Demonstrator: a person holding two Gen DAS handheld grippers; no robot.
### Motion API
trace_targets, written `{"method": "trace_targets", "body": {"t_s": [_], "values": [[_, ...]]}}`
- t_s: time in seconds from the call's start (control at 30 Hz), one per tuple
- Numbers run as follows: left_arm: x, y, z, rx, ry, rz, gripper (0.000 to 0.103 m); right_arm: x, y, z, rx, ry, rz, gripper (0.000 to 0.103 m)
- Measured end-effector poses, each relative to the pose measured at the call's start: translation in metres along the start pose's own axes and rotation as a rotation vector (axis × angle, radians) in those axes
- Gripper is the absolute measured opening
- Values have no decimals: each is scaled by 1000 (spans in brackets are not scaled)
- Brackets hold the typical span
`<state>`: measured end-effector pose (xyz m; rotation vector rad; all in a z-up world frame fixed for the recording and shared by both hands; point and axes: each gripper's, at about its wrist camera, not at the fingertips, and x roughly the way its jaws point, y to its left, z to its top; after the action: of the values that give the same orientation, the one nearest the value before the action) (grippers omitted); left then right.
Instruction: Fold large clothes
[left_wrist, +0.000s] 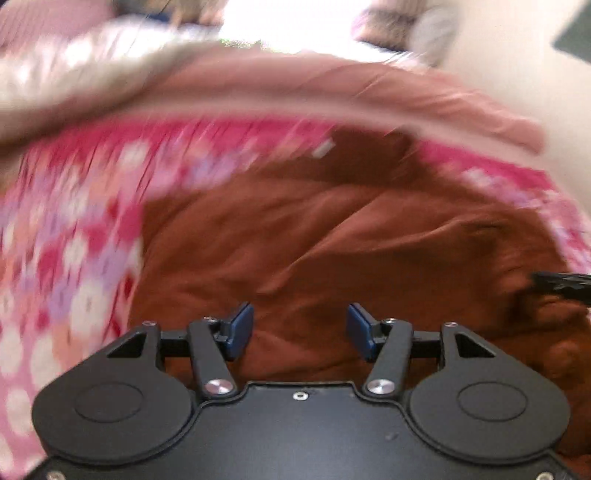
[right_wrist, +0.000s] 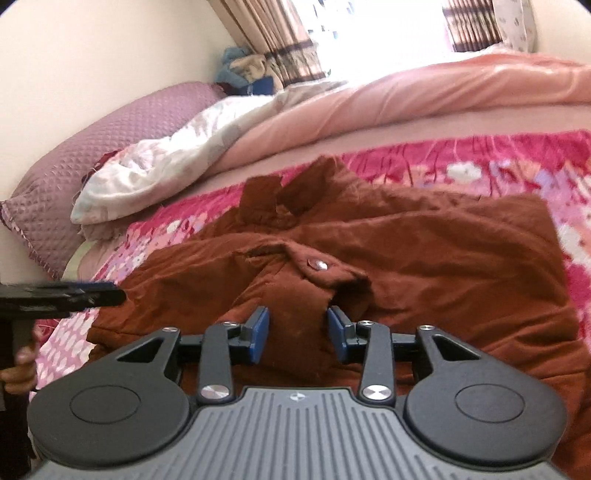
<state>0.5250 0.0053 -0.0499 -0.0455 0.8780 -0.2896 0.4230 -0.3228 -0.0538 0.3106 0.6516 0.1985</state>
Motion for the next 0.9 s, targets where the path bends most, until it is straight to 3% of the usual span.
{"method": "trace_targets", "body": {"t_s": [0.03,0.13,0.23,0.37,0.43,0.47,0.5,0.57,0.6,0.7,0.8,0.9], "values": [[11,11,-4,-30,27,6,57,4,0,-1,-9,3,-16,3],[24,26,-7,-88,26,-37,58,0,3,3,-41,-37,-91,2],[25,26,-3,-69,28,-19,58,-11,12,13,-118,-90,-136,2],[29,8,-3,9,12,38,63,9,10,8,-151,-15,-186,2],[29,-5,-5,59,15,80,64,33,-6,-5,-74,80,-177,3],[29,-13,-2,79,21,97,64,33,-8,-8,-57,71,-166,3],[25,-14,0,87,30,111,64,28,-7,-8,-56,56,-169,4],[14,-16,9,100,26,135,64,11,1,0,-73,30,-195,22],[8,-17,15,107,5,142,64,1,7,5,-96,1,-209,22],[4,-19,37,105,-46,198,64,-21,22,22,-138,-94,-219,22],[26,-18,58,65,-5,241,64,-14,39,36,-164,-139,-205,22],[61,-10,68,18,69,274,64,21,50,37,-194,-56,-235,10]]}}
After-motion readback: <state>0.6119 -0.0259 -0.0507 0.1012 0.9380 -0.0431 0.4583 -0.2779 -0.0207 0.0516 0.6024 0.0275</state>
